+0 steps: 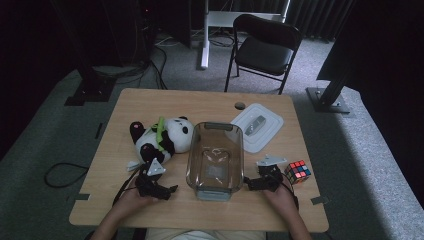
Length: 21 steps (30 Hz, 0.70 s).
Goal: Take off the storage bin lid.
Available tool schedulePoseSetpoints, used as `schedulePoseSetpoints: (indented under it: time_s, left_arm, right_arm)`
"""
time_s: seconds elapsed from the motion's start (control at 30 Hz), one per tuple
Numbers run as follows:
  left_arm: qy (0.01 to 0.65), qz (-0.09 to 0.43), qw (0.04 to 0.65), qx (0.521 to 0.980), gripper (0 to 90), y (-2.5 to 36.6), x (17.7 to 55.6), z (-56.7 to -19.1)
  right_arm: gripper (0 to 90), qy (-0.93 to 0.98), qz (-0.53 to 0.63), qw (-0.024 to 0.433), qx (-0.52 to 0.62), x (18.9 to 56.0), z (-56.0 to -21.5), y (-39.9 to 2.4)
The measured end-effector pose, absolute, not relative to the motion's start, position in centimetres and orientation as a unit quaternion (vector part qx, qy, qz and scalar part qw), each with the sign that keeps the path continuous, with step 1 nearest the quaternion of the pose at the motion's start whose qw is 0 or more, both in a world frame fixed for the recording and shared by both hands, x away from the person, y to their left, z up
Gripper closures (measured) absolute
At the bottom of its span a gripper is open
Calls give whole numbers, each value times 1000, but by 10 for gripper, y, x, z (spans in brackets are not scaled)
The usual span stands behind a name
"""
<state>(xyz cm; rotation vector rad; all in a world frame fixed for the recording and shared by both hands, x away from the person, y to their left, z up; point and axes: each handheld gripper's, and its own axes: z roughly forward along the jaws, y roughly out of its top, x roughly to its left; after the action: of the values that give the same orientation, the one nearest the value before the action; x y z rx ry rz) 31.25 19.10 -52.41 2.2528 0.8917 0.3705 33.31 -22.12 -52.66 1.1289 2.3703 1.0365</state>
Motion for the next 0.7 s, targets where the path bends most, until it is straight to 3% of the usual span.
schedulePoseSetpoints:
  time_s: [0.7]
  left_arm:
    - [332,139,341,868,32,193,313,-524]
  right_arm:
    - [124,830,356,167,395,333,-527,-219]
